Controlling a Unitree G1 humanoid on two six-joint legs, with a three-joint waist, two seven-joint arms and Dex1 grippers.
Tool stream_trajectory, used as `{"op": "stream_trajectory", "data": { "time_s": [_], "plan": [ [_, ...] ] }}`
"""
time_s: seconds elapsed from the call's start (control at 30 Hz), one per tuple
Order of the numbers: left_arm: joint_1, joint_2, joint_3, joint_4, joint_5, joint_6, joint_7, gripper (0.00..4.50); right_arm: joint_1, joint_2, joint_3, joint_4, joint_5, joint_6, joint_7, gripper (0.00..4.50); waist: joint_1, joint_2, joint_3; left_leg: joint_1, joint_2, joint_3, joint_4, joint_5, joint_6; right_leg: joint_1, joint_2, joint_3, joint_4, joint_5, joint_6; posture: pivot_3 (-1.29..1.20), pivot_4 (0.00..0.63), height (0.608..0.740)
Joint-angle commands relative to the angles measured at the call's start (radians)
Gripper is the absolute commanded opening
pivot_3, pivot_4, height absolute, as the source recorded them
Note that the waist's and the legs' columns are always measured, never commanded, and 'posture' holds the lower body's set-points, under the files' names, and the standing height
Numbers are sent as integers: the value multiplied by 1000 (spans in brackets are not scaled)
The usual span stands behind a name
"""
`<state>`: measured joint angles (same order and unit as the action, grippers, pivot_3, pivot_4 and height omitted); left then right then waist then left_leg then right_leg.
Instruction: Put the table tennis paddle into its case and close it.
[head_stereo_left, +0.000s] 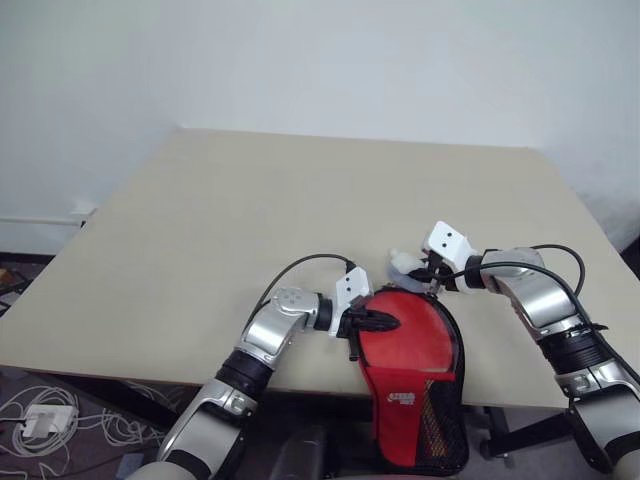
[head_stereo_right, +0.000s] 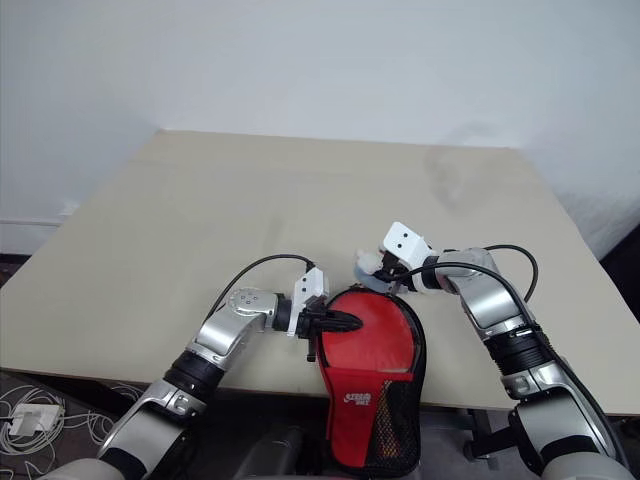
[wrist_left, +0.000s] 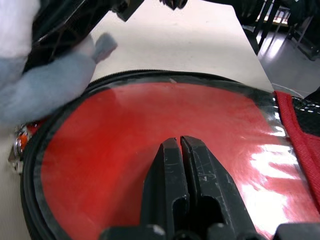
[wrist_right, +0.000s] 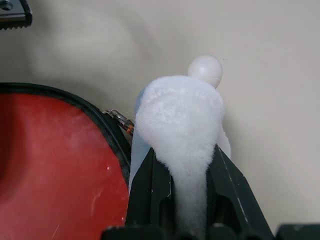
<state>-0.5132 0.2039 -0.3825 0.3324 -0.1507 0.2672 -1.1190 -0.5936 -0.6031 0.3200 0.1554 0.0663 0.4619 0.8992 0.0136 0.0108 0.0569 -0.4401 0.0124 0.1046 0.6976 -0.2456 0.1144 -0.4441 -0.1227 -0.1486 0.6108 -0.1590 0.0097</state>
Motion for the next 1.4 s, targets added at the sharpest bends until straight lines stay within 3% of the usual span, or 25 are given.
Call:
{"op": "stream_trajectory", "data": {
  "time_s": [0.03, 0.57, 1.03, 1.4],
  "plan": [
    [-8, -13, -26, 14, 32, -23, 15, 0, -56, 11, -11, 27, -28, -49, 6, 243, 0, 0, 0, 0, 0, 0, 0, 0, 0, 0, 0, 0, 0, 0, 0, 0, 0, 715],
    [-15, -9, -50, 67, 86, -57, 23, 0, -149, -2, -47, 277, -123, -211, -40, 243, 2, 6, -3, 0, 0, 0, 2, 0, 2, 1, 0, 1, 0, 2, 2, 0, 0, 715],
    [-19, -13, -58, 88, 91, -70, 9, 0, 16, -196, -131, 67, -82, -171, 72, 243, 3, 8, -5, 0, -1, -1, 3, -3, 7, 2, -1, 0, 0, 2, 2, 0, 0, 715],
    [-27, -23, -60, 107, 91, -74, 0, 0, 122, -284, -213, -58, -47, -110, 104, 243, 11, 9, -5, 0, -1, -1, 4, -3, 8, 3, -2, 0, -1, 2, 2, 0, 0, 715]
  ]
}}
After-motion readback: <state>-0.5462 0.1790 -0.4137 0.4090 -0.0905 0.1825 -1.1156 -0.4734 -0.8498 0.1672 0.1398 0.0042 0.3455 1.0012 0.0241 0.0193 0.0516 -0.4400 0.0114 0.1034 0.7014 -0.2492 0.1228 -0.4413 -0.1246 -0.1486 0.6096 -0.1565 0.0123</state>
